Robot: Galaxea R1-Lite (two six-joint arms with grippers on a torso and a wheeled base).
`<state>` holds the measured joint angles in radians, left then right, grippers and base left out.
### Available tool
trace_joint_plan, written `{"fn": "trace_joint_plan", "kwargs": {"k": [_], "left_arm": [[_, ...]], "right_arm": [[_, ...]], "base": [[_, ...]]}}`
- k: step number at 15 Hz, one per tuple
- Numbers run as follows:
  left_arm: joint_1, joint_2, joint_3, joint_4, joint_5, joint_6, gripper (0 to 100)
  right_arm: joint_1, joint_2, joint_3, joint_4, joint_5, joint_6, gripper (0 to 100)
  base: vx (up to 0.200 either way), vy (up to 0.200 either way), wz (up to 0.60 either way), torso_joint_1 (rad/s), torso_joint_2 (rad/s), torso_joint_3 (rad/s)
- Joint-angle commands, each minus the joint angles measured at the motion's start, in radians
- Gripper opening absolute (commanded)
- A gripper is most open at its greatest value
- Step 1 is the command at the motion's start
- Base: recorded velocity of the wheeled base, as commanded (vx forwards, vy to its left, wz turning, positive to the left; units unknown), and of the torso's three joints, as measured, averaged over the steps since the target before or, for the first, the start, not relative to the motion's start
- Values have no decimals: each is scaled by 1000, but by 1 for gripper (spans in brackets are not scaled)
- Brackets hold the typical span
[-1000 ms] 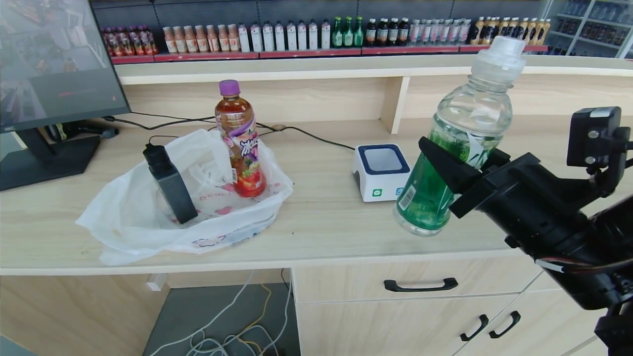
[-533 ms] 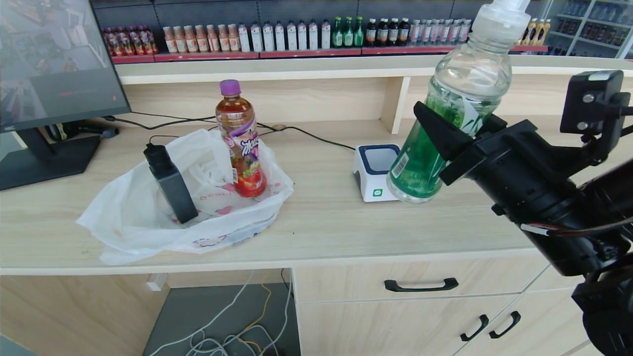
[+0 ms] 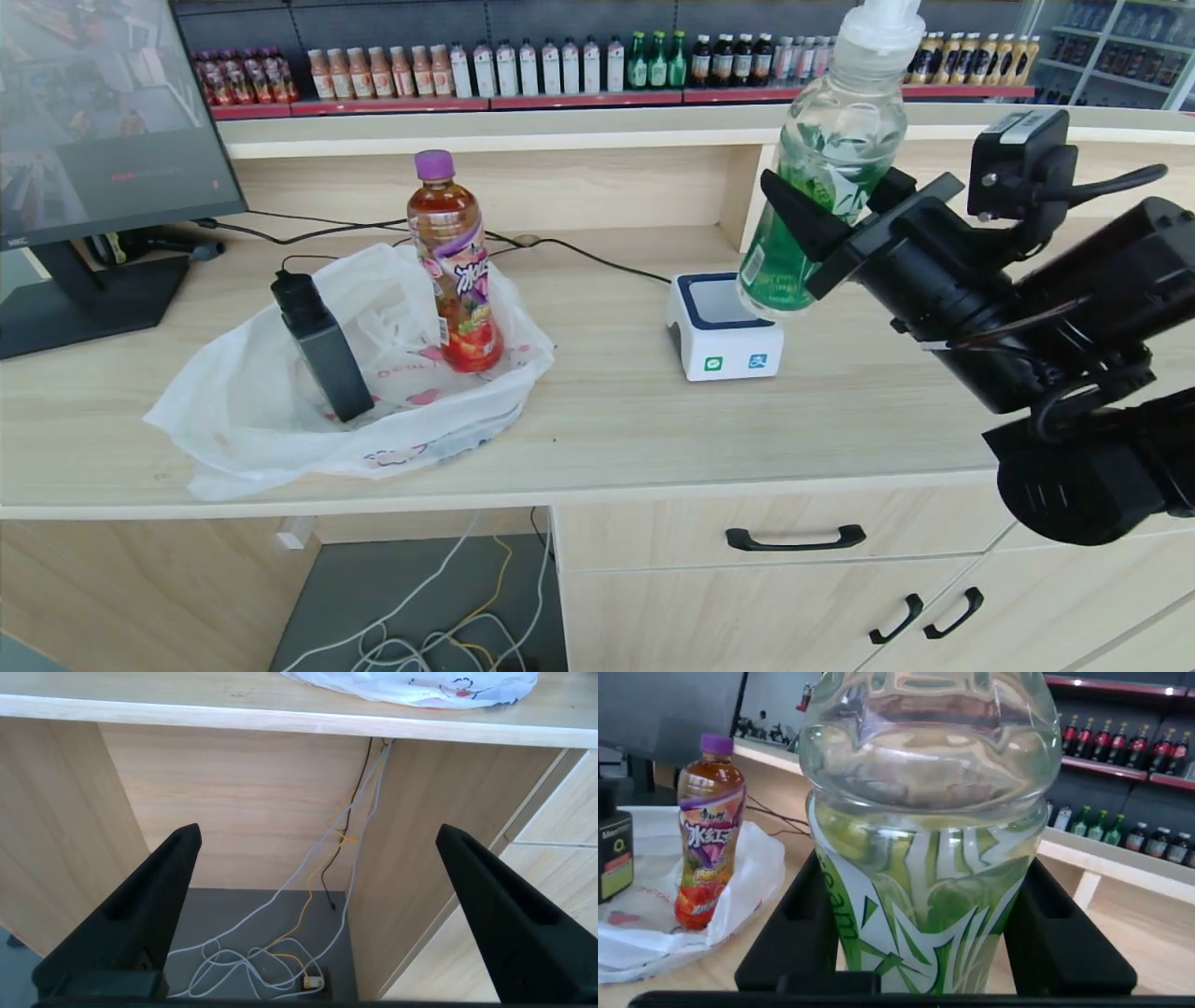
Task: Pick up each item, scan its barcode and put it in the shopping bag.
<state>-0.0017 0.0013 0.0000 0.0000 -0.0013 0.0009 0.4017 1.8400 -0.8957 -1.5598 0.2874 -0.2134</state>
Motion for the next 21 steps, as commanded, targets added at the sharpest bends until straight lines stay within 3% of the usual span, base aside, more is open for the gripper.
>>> {"fn": "trace_joint_plan", "kwargs": {"k": [1, 3, 7, 9, 12, 21], "left_arm": [[0, 0, 0, 0, 0, 1, 100], [0, 0, 0, 0, 0, 1, 100], [0, 0, 0, 0, 0, 1, 100], [0, 0, 0, 0, 0, 1, 100], [0, 0, 0, 0, 0, -1, 100], [0, 0, 0, 0, 0, -1, 100]], "right_arm": [[-14, 102, -115, 23, 41, -11, 0], [-24, 143, -178, 52, 145, -112, 0], [-46, 157, -203, 38, 164, -300, 0], [-46, 157, -204, 40, 220, -362, 0], [-53, 157, -209, 47, 334, -429, 0], [-55, 177, -204, 44, 544, -541, 0]], "base": [[0, 0, 0, 0, 0, 0], [0, 0, 0, 0, 0, 0], [0, 0, 0, 0, 0, 0], [0, 0, 0, 0, 0, 0], [0, 0, 0, 0, 0, 0], [0, 0, 0, 0, 0, 0]]}}
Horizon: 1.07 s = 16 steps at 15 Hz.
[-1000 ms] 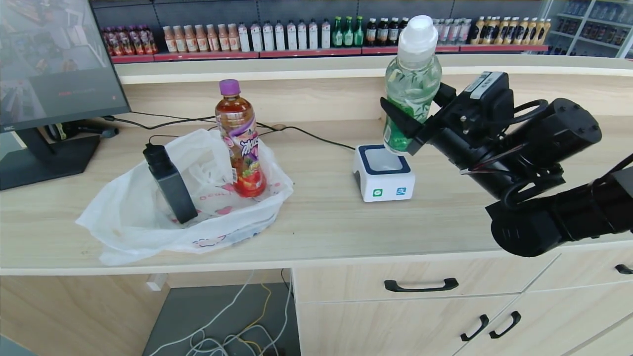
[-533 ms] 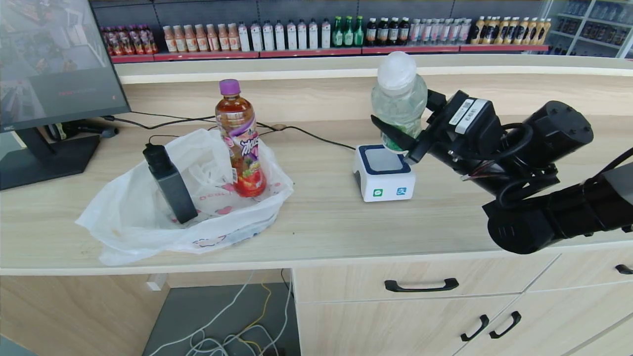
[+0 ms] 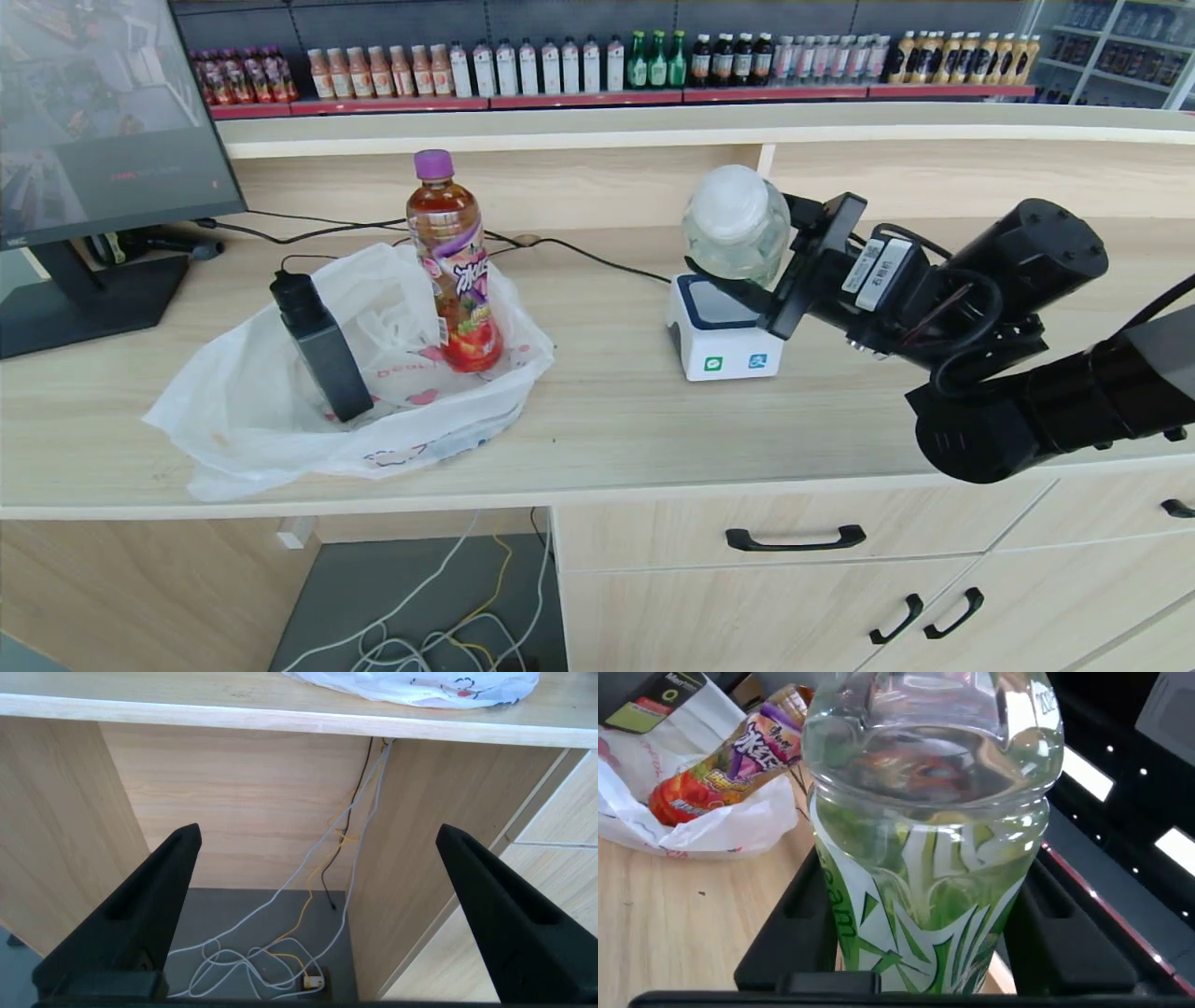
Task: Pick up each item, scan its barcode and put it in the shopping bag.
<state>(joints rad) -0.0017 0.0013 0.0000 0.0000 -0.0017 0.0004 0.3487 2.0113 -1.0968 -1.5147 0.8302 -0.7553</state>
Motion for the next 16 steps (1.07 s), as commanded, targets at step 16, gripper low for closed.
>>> {"fn": "trace_joint_plan", "kwargs": {"k": [16], "left_arm": [[0, 0, 0, 0, 0, 1, 100]], "right_arm": [[-14, 24, -5, -13, 132, -47, 0]], "base": [[0, 0, 0, 0, 0, 0]]}}
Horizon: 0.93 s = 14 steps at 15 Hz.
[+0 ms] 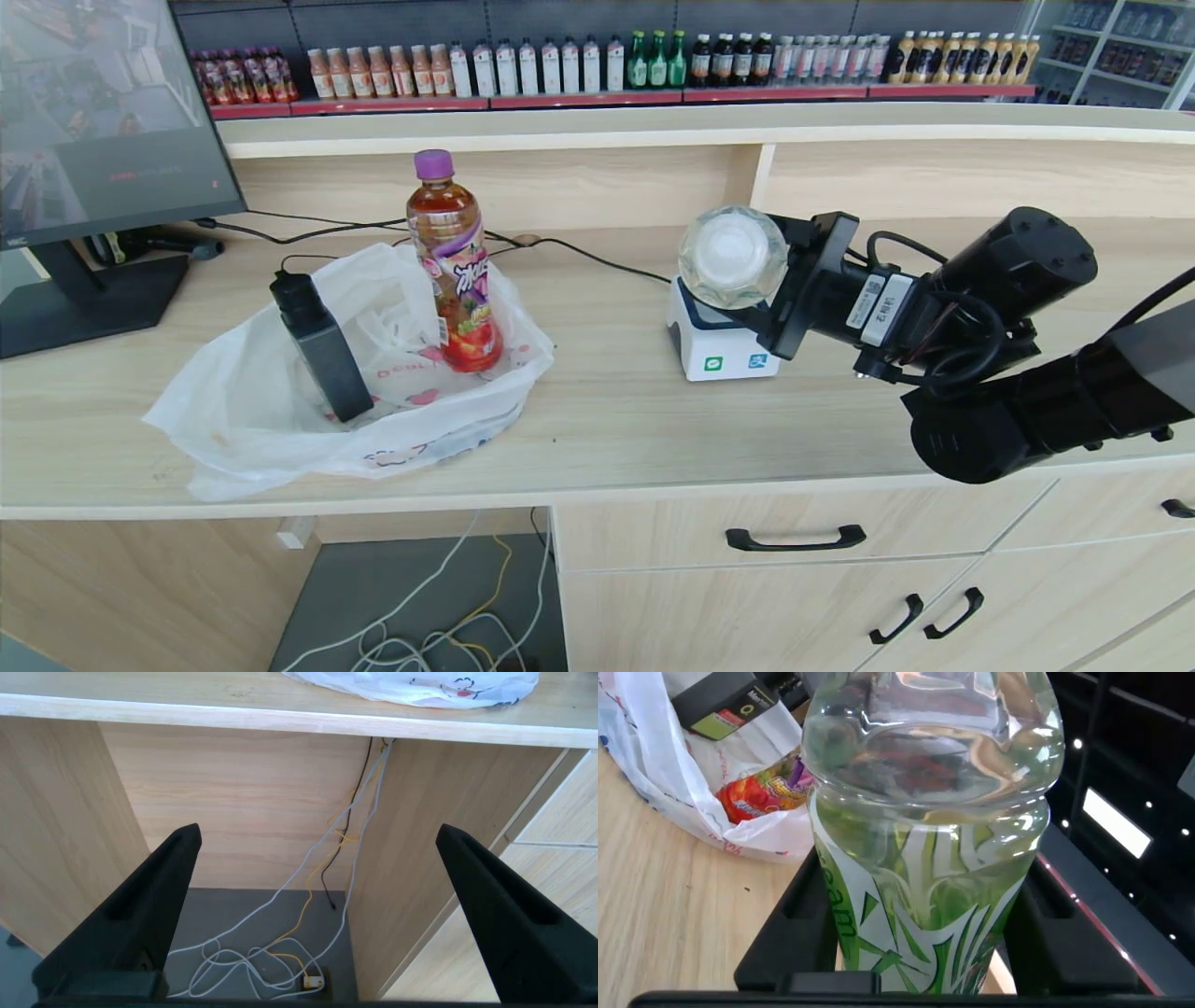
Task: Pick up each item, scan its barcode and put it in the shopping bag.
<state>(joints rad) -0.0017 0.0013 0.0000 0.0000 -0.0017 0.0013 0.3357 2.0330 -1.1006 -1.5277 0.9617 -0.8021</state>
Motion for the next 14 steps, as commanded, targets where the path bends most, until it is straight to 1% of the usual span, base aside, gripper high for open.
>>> {"fn": "trace_joint_plan", "kwargs": {"k": [1, 6, 14], "left_arm": [[0, 0, 0, 0, 0, 0, 100], [0, 0, 0, 0, 0, 0, 100], [0, 0, 0, 0, 0, -1, 100]], "right_arm": [[-14, 3, -2, 0, 0, 1, 0], [-38, -5, 2, 0, 2, 1, 0], [-40, 0, 15, -6, 2, -5, 0]], "base": [[0, 0, 0, 0, 0, 0], [0, 0, 0, 0, 0, 0], [0, 0, 0, 0, 0, 0]]}}
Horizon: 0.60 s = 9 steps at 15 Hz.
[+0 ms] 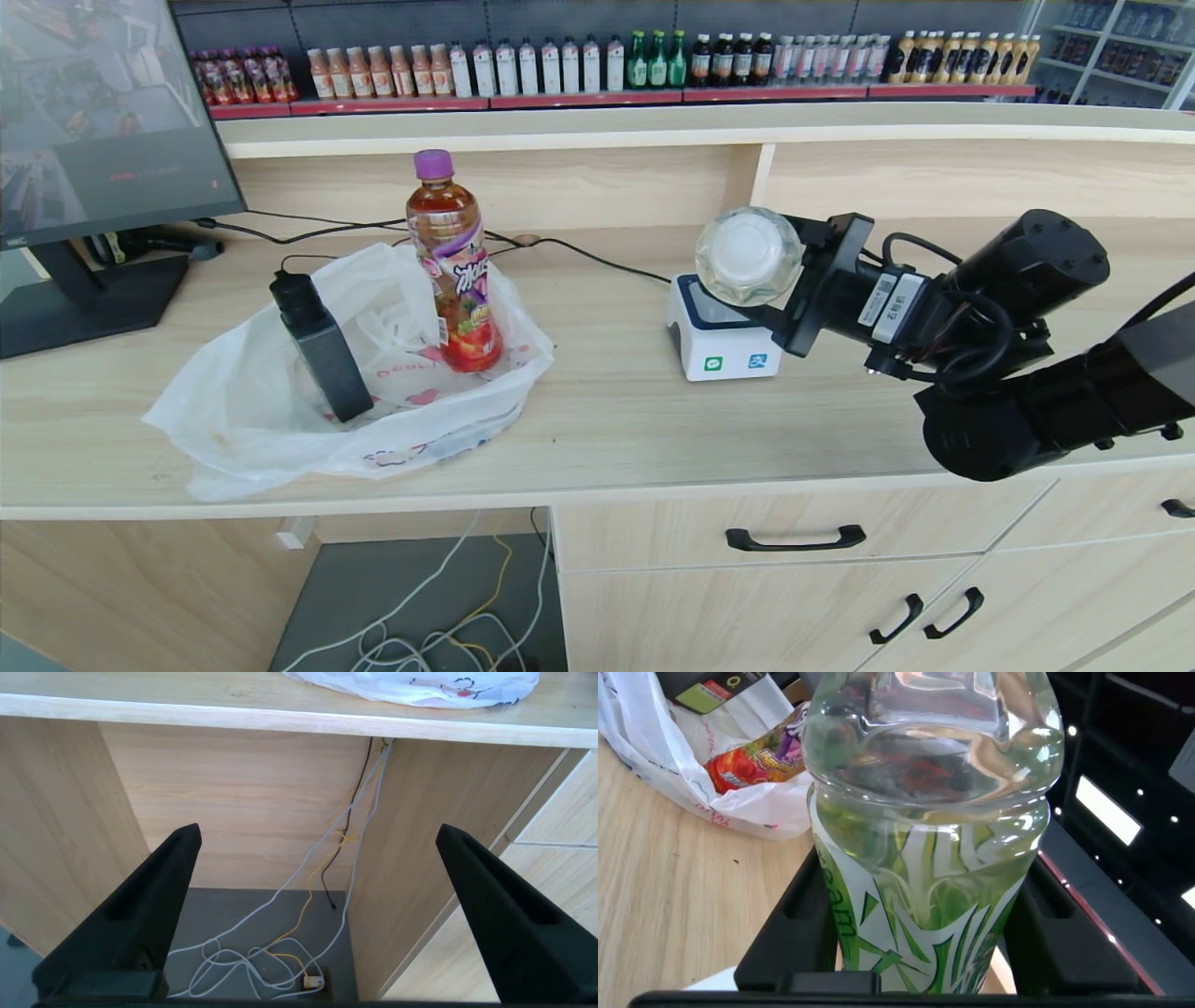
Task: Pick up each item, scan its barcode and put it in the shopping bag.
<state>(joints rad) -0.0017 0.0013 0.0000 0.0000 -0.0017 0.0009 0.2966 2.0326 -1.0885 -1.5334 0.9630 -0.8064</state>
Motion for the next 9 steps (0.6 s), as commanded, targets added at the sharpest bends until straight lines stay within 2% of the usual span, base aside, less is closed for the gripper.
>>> {"fn": "trace_joint_plan", "kwargs": {"k": [1, 9], "left_arm": [[0, 0, 0, 0, 0, -1, 100], [0, 0, 0, 0, 0, 1, 100]], "right_arm": [[-1, -2, 6, -1, 0, 0, 0], [4, -6, 22, -2, -7, 0, 0]], "base": [[0, 0, 0, 0, 0, 0], [0, 0, 0, 0, 0, 0]]}}
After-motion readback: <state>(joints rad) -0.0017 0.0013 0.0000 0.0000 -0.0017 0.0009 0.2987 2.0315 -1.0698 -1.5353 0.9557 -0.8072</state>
